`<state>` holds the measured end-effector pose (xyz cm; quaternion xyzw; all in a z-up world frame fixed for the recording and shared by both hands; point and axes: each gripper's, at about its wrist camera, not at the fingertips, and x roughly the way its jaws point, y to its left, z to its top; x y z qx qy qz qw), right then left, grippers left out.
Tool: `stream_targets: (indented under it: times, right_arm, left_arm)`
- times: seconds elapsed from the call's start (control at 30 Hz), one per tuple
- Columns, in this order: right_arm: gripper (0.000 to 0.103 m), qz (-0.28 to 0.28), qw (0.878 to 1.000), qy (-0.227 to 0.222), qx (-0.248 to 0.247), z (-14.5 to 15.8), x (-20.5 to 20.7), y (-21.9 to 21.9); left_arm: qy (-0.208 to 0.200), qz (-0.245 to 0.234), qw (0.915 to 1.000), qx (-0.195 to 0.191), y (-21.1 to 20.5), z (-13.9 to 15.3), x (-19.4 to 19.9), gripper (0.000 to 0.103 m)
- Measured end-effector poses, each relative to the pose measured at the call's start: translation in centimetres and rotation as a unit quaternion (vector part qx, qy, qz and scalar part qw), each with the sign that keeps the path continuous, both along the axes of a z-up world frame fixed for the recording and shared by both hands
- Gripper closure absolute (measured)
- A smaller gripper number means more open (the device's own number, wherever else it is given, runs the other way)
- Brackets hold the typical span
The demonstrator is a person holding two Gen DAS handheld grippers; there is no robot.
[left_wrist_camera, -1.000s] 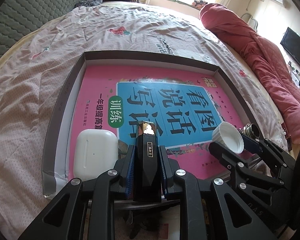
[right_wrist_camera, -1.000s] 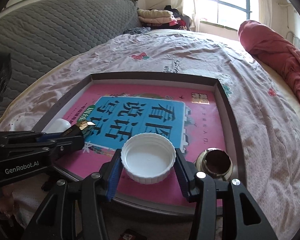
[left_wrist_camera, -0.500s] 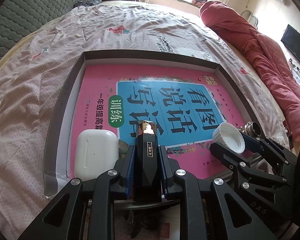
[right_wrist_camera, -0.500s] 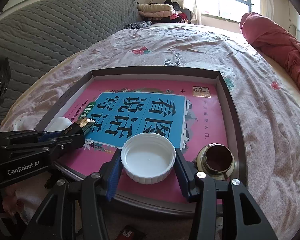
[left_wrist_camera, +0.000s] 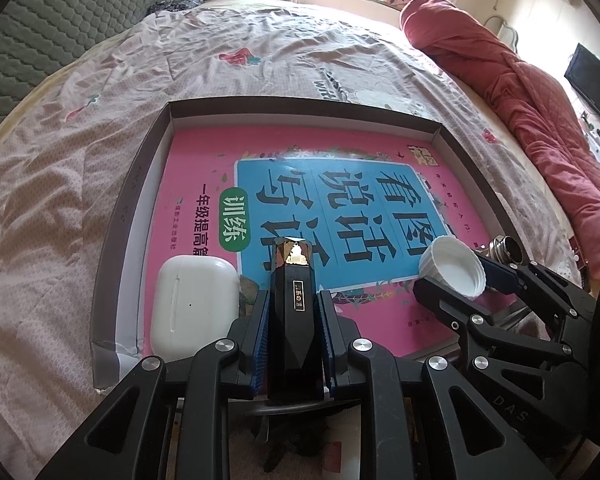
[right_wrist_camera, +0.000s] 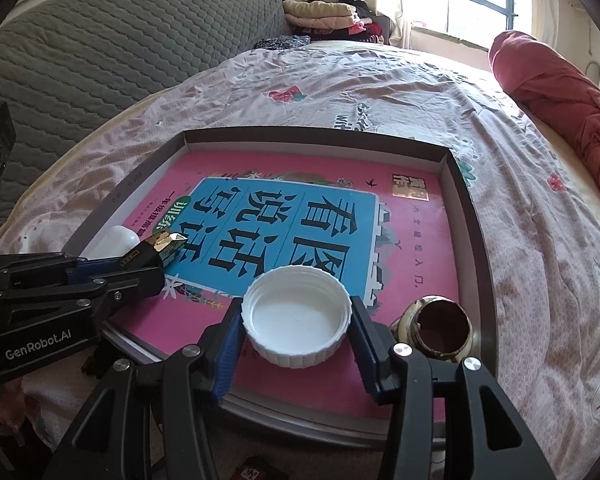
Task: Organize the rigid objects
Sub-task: 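Open both grippers to release the clipper and lid onto the pink book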
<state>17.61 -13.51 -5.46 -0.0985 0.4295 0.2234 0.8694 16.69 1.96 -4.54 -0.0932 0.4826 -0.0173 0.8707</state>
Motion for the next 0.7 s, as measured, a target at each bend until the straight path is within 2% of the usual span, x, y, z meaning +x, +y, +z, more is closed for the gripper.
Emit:
stream_targets:
  times: [0.7]
  right_arm:
    - [0.053, 0.009, 1.000, 0.004, 0.029, 0.13, -0.30, -0.19]
  left_arm:
    - [0.005, 0.003, 1.0000, 0.001, -0.07, 0.24, -0.58, 0.080]
